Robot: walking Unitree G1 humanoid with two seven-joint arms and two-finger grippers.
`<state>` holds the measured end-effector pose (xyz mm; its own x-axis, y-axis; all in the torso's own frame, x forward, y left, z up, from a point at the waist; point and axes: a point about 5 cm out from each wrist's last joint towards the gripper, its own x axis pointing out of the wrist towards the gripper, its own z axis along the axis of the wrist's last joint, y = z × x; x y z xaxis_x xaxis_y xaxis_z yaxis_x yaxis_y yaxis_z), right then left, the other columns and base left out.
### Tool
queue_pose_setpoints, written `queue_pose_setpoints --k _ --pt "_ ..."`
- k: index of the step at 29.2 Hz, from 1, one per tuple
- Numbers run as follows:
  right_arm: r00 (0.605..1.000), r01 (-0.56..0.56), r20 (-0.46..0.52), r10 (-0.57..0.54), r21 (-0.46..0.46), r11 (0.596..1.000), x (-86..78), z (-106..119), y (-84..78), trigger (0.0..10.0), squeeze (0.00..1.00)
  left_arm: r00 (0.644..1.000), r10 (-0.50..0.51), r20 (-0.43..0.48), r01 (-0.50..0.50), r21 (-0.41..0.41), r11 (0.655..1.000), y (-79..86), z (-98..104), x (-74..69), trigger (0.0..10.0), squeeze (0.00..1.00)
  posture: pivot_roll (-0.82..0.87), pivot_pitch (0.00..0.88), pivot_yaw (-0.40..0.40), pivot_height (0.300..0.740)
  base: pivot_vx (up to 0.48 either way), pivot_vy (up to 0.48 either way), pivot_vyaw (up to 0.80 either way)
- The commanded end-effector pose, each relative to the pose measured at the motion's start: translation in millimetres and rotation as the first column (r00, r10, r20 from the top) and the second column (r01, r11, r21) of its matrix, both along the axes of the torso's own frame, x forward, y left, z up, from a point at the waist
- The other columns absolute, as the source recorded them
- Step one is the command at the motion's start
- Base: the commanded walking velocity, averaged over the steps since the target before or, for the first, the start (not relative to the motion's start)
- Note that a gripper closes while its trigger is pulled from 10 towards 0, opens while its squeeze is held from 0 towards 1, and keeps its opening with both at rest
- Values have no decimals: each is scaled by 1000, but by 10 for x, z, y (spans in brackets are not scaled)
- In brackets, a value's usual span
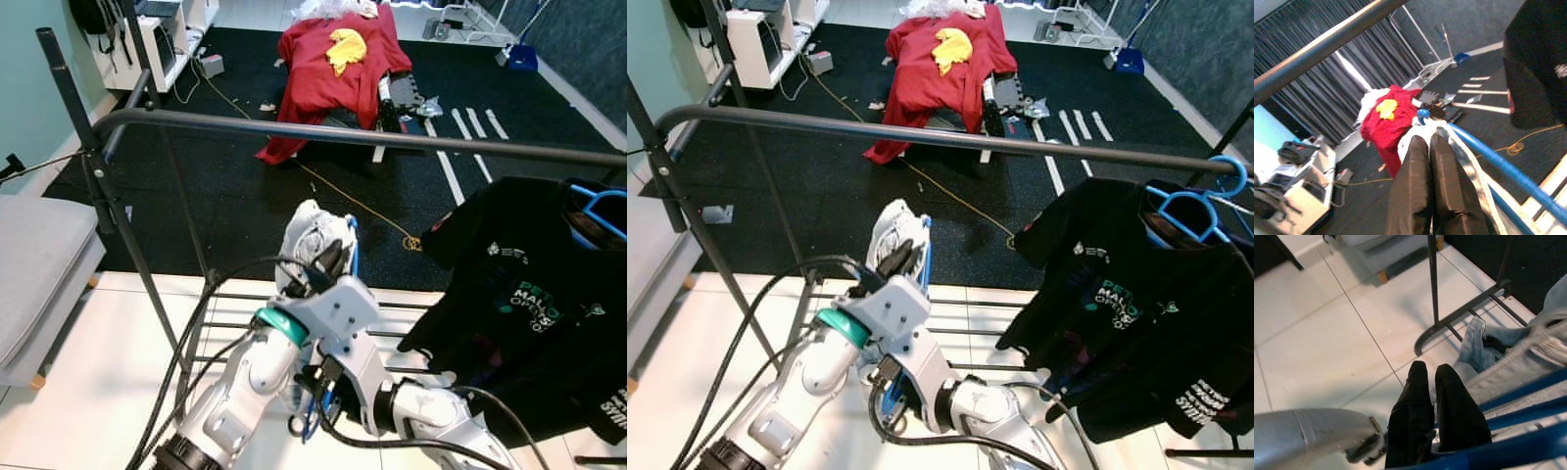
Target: Hang hanger
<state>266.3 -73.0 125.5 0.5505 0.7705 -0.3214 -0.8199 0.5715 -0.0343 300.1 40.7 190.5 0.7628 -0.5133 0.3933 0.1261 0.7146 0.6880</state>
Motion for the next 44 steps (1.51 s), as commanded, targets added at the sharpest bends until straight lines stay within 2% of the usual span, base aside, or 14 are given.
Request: queue_pose_setpoints --k 1,7,9,14,18,26,27,30,31,33,34,38,39,44 --pt "999 20 32 -22 67 998 38 177 -84 0 0 998 -66 12 65 32 997 -89 -116 -125 0 0 -132 188 13 740 0 0 0" --pt "997 -54 59 52 35 998 -62 213 -121 0 0 999 31 -21 -31 -1 1000 63 -157 -8 0 0 -131 187 11 740 0 0 0" --pt "995 -78 54 82 -70 994 -162 98 -278 0 0 989 136 -54 -140 -64 988 243 -110 140 0 0 -132 186 8 740 0 0 0" --pt "995 -80 42 87 -157 984 -229 -15 -414 0 0 976 198 -86 -207 -104 973 367 -84 234 0 0 -136 183 10 740 0 0 0" --pt "998 -51 14 56 -253 966 -328 -163 -613 0 0 939 311 -150 -330 -128 935 590 -105 396 0 0 -145 180 15 740 0 0 0" --pt "999 34 36 -24 -290 957 -329 -183 -748 0 0 896 398 -196 -424 -116 898 769 -140 510 0 0 -154 175 28 740 0 0 0" --pt "992 101 98 -76 -281 954 -262 -108 -791 0 0 884 417 -210 -444 -105 890 820 -171 533 0 0 -157 176 31 740 0 0 0" --pt "992 101 98 -76 -281 954 -262 -108 -791 0 0 884 417 -210 -444 -105 890 820 -171 533 0 0 -157 176 31 740 0 0 0" --pt "975 159 190 -115 -233 960 -173 30 -787 510 0 877 425 -223 -455 -102 885 851 -197 542 0 0 -163 174 35 740 0 0 0" --pt "975 159 190 -115 -233 960 -173 30 -787 510 0 877 425 -223 -455 -102 885 851 -197 542 0 0 -163 174 35 740 0 0 0" --pt "947 209 277 -161 -152 966 -87 186 -749 10000 0 878 420 -231 -452 -106 886 850 -214 538 0 0 -162 174 34 740 0 0 0" --pt "919 243 337 -205 -75 967 -16 309 -697 10000 0 883 408 -234 -441 -112 890 821 -223 524 0 0 -158 175 29 740 0 0 0" --pt "893 277 367 -259 2 961 62 395 -623 10000 1000 890 391 -235 -425 -121 897 769 -233 500 0 0 -155 176 25 740 0 0 0" --pt "880 293 384 -280 27 956 93 422 -589 10000 1000 891 387 -237 -423 -126 897 758 -245 493 0 0 -154 178 23 740 0 0 0"
